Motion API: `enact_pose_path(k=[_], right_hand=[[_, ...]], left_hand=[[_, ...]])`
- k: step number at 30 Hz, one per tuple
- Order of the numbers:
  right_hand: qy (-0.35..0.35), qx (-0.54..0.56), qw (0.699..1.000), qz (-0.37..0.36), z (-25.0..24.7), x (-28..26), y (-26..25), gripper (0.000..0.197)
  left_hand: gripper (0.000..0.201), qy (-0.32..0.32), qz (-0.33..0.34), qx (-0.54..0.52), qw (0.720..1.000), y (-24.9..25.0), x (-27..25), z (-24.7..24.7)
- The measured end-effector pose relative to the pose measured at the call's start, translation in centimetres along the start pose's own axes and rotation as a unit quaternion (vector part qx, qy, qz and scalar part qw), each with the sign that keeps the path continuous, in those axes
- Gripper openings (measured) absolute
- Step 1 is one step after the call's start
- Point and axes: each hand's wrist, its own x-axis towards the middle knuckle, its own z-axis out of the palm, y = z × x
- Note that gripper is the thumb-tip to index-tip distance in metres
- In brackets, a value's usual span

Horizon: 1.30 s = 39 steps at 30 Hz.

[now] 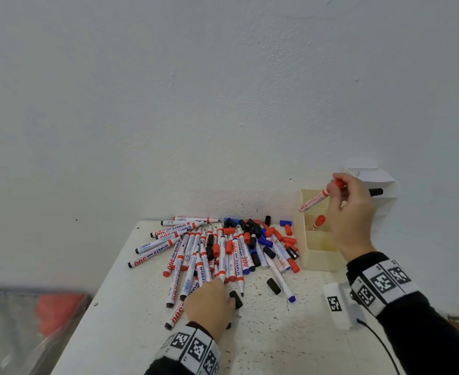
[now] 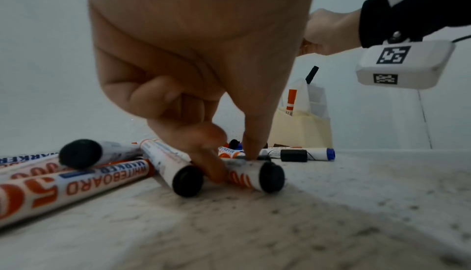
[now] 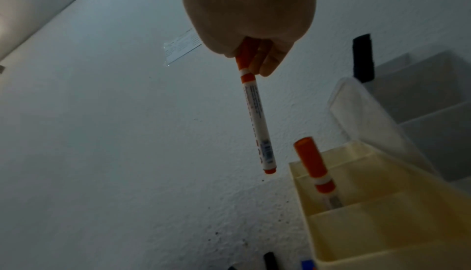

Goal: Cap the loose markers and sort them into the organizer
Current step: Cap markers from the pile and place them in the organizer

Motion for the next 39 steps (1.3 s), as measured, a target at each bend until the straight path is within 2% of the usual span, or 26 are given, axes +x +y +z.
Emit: enact_pose_path(k=[3, 8, 10, 14, 17, 21, 23, 24, 26, 27, 28, 29, 31, 33, 36, 37, 39], right_hand=[[0.023, -0.015, 0.999, -0.016, -0.2, 0.5, 1.4, 0.019], [-0.008, -0.031, 0.999, -0.006, 0.1, 0.6, 2.7, 0.019], [-0.016, -0.04, 0.999, -0.025, -0.1, 0.2, 2.7, 0.019], [-0.115, -0.072, 0.99, -0.027, 0.1, -0.9, 2.3, 0.022], [-0.165, -0.137, 0.977, -0.019, 0.7, -1.4, 2.8, 0.023], [-0.264, -0.281, 0.922, 0.038, 1.1, -1.9, 3.5, 0.023], [-0.275, -0.292, 0.914, 0.061, 1.1, -2.3, 3.2, 0.026], [-0.252, -0.283, 0.924, 0.049, 1.1, -2.5, 2.7, 0.025], [-0.196, -0.248, 0.948, -0.026, 1.2, -3.2, 1.0, 0.015], [-0.205, -0.221, 0.951, -0.06, 1.5, -3.8, -0.1, 0.01], [-0.259, -0.184, 0.945, -0.069, 1.8, -4.4, -1.2, 0.007], [-0.339, -0.151, 0.927, -0.047, 2.2, -5.3, -2.3, 0.008], [-0.498, -0.11, 0.86, 0.034, 3.3, -7.4, -4.0, 0.011], [-0.584, -0.095, 0.803, 0.073, 4.5, -9.8, -5.1, 0.018], [-0.641, -0.146, 0.751, 0.061, 5.9, -12.9, -5.8, 0.034], [-0.646, -0.166, 0.743, 0.048, 6.2, -13.6, -5.8, 0.035], [-0.637, -0.188, 0.748, 0.025, 6.5, -14.4, -5.6, 0.03]], left_hand=[[0.038, 0.004, -0.005, -0.02, 1.0, 0.1, -0.1, 0.0], [0.037, 0.001, -0.018, -0.031, 0.999, 0.2, -0.4, -0.4], [0.033, 0.011, -0.017, -0.037, 0.999, 0.2, -0.7, -0.6], [0.033, 0.029, -0.017, -0.058, 0.998, 0.1, -1.3, -1.1], [0.038, 0.039, -0.022, -0.09, 0.995, -0.2, -1.3, -1.5], [0.036, 0.053, -0.026, -0.157, 0.986, -0.7, -1.4, -1.9], [0.034, 0.071, -0.03, -0.179, 0.981, -1.1, -1.5, -2.0], [0.034, 0.08, -0.03, -0.191, 0.978, -1.3, -1.6, -2.1], [0.034, 0.083, -0.029, -0.216, 0.972, -1.5, -1.9, -2.5], [0.035, 0.078, -0.028, -0.229, 0.97, -1.6, -2.0, -2.8], [0.037, 0.074, -0.028, -0.24, 0.968, -1.7, -2.2, -3.2], [0.041, 0.073, -0.027, -0.246, 0.966, -1.8, -2.4, -3.5], [0.049, 0.086, -0.023, -0.25, 0.964, -2.3, -2.7, -4.0], [0.053, 0.115, -0.012, -0.258, 0.959, -2.8, -2.7, -4.0], [0.044, 0.161, 0.01, -0.267, 0.95, -3.2, -2.4, -3.8], [0.04, 0.173, 0.012, -0.26, 0.95, -3.2, -2.4, -3.8], [0.038, 0.191, 0.003, -0.235, 0.953, -3.3, -2.3, -3.7]])
